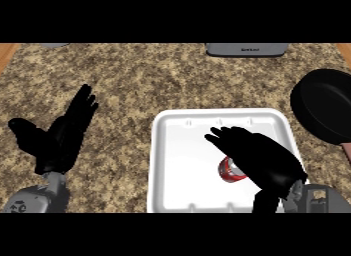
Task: Pick the can from the tray and place it in the pot
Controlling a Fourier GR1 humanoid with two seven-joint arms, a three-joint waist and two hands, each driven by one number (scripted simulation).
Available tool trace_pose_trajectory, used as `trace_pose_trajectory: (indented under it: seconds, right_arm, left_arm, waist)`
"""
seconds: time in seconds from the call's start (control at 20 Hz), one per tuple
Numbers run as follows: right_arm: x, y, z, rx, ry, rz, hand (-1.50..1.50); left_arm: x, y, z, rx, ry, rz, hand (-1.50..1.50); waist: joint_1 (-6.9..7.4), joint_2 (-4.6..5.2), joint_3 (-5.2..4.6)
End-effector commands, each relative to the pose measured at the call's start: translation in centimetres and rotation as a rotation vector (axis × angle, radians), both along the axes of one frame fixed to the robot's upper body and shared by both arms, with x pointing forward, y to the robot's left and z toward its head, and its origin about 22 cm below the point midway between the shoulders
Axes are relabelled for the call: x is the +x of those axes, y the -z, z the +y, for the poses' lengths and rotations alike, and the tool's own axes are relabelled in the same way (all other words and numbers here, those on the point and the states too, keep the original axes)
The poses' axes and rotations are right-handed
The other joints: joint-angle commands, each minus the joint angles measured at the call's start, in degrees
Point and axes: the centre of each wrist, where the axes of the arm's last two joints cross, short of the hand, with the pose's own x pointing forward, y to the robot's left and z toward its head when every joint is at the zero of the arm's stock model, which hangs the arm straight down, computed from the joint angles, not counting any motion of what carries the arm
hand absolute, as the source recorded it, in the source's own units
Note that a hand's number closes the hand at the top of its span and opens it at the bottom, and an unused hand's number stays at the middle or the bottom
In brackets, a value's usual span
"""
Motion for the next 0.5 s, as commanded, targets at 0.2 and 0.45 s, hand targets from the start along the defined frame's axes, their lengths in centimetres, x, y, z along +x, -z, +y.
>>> trace_pose_trajectory:
  seconds: [0.2,0.45]
  right_arm:
    - [0.1,4.2,0.3,-0.113,0.015,0.015,-1.5]
    - [2.0,2.8,0.9,-0.14,0.013,0.024,-1.5]
  left_arm:
    - [0.8,-0.5,1.1,0.012,-0.018,-0.016,0.0]
    - [0.6,-1.0,-1.2,-0.009,0.002,-0.001,0.0]
  waist:
    - [-0.09,0.03,0.0]
    - [-0.06,0.0,0.0]
